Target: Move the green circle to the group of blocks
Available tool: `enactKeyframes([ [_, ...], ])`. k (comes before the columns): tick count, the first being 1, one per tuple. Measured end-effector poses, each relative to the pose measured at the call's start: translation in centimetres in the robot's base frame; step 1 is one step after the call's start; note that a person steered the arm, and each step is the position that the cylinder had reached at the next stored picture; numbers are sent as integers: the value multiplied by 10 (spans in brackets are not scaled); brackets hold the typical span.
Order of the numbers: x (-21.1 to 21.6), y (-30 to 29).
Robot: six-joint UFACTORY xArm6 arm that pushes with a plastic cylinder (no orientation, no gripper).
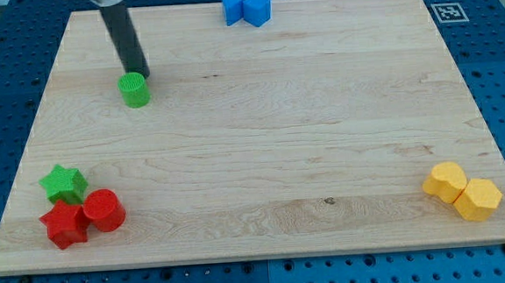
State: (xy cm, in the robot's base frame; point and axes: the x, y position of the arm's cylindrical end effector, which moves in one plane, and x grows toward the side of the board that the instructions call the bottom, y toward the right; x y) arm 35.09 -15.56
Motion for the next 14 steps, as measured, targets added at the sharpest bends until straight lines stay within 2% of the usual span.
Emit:
enactKeyframes([
  [4, 37, 0],
  [6, 35, -28],
  [8, 36, -19],
  [12, 113, -19],
  [14, 124, -20],
])
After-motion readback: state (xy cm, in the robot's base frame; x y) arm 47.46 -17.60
